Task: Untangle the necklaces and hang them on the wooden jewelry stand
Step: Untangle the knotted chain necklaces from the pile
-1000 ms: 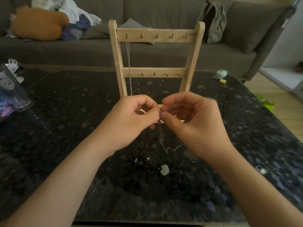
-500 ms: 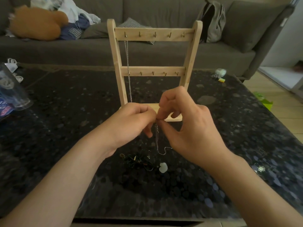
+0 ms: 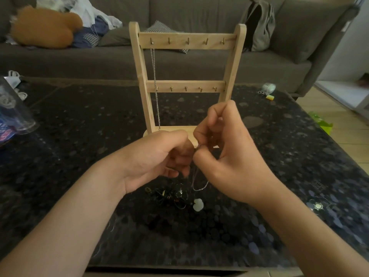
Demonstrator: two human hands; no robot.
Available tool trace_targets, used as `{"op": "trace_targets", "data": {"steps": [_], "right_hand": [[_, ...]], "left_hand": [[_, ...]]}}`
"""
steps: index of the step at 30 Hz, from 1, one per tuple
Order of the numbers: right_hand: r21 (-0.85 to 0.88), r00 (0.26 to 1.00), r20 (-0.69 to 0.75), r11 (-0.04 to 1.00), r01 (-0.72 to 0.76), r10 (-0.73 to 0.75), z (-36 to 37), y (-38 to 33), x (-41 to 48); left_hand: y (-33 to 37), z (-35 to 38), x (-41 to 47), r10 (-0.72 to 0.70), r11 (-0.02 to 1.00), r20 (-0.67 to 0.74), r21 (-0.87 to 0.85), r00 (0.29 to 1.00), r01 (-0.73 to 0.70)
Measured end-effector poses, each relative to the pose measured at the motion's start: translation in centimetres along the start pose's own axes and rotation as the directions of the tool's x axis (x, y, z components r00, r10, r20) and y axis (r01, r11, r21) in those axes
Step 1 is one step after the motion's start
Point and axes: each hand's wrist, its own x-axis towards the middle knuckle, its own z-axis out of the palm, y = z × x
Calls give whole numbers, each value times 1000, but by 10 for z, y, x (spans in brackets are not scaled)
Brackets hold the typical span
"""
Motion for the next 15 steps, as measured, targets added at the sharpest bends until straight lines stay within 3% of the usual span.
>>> {"op": "trace_targets", "data": {"steps": [11, 15], "right_hand": [[-63, 994, -91, 996, -59, 53, -5, 4, -1], [-60, 991, -99, 993, -98, 92, -5, 7, -1]], "left_hand": [[-1, -2, 1, 166, 976, -187, 172, 968, -134], [-2, -1, 2, 252, 957, -185, 191, 950, -217]]}}
